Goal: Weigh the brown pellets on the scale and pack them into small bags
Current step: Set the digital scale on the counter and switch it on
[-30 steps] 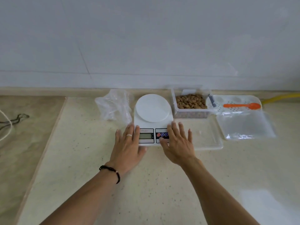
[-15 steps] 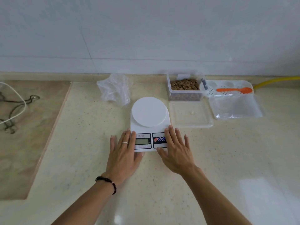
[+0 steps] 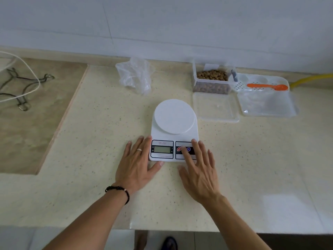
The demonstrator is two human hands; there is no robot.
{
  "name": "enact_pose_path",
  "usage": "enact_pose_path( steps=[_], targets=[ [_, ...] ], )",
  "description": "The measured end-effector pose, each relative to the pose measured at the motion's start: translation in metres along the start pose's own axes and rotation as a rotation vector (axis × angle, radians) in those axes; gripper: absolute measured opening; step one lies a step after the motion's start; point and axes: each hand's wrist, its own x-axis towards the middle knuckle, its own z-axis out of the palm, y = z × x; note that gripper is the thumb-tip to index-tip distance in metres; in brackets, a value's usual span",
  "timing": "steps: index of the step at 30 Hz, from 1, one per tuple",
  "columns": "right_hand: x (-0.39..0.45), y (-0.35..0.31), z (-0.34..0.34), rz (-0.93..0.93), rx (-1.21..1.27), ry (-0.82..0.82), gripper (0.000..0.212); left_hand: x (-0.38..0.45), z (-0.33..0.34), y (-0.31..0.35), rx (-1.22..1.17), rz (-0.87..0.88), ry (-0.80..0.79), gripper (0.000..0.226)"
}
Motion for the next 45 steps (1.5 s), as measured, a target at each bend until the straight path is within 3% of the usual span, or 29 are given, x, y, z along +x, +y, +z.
enact_pose_path(
  steps=[8, 17, 22, 26, 45],
  targets=[
    [0.006, 0.002, 0.006, -0.081, -0.066, 0.012, 0.056, 0.0, 0.002, -0.001, -0.012, -0.006, 0.031, 0.086],
    [0.005, 0.002, 0.008, -0.029, -0.006, 0.033, 0.058, -0.001, 0.001, 0.0, -0.034, -0.008, 0.038, 0.086],
    [0.009, 0.013, 0.006, 0.144, 0.081, 0.02, 0.097, 0.0, 0.001, 0.0, -0.047, -0.008, 0.034, 0.086],
    [0.019, 0.025, 0.002, 0.135, 0.1, -0.042, 0.114, 0.0, 0.001, 0.0, -0.058, -0.007, 0.039, 0.085],
    [0.02, 0.023, 0.005, 0.101, 0.036, 0.019, 0.102, -0.001, 0.0, 0.001, -0.096, -0.049, 0.066, 0.086]
  ],
)
